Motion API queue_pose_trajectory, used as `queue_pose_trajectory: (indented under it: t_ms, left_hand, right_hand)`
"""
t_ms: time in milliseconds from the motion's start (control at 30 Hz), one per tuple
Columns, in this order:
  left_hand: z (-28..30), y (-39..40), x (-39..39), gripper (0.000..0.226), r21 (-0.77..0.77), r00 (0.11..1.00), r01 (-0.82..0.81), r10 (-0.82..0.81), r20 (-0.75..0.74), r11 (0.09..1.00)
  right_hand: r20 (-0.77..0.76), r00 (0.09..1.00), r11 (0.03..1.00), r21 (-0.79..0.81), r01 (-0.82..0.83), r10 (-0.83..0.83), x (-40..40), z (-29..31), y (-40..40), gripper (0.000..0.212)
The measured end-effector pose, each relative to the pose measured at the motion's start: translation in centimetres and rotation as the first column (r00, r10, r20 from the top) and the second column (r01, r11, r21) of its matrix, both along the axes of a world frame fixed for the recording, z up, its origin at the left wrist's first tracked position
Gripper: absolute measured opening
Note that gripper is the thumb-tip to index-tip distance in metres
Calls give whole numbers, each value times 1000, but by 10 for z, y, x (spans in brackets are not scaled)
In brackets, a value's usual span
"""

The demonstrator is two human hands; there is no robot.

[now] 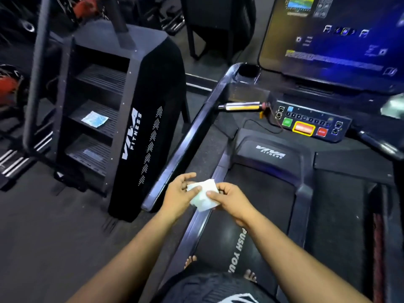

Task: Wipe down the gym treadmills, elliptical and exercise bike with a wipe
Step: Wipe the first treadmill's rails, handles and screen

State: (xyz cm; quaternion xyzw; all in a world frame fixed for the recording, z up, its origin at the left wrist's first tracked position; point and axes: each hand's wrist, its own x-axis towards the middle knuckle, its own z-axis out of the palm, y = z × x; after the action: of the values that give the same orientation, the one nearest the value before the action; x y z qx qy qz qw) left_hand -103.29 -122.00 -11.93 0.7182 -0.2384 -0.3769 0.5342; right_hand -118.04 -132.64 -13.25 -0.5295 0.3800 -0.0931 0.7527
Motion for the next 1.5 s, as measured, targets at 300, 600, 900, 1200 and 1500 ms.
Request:
queue_pose_trajectory:
  t_ms: [300, 600, 900, 1200, 1500]
  left_hand:
    - [-57, 76, 110, 46, 349, 648, 35, -287, 705, 937]
    - [-61, 99, 127, 78, 238, 946, 250, -289, 147, 938]
    - [-69, 94, 129, 82, 236, 945, 285, -314, 96, 929]
    - [-75, 85, 140, 65, 308, 843, 374, -459, 280, 875]
    - [-70, 62, 139, 68, 348, 833, 341, -452, 318, 873]
  right_hand:
    - [-218, 905, 918, -242, 313, -365, 100, -57, 58, 28]
    - [-86, 964, 930, -295, 219, -254, 173, -59, 160, 65]
    - [-20, 945, 923, -221, 315, -327, 188, -74, 132, 108]
    - [29, 994, 951, -291, 108, -105, 170, -76, 167, 123]
    - [7, 985, 965, -200, 169, -171, 178, -84, 105, 131]
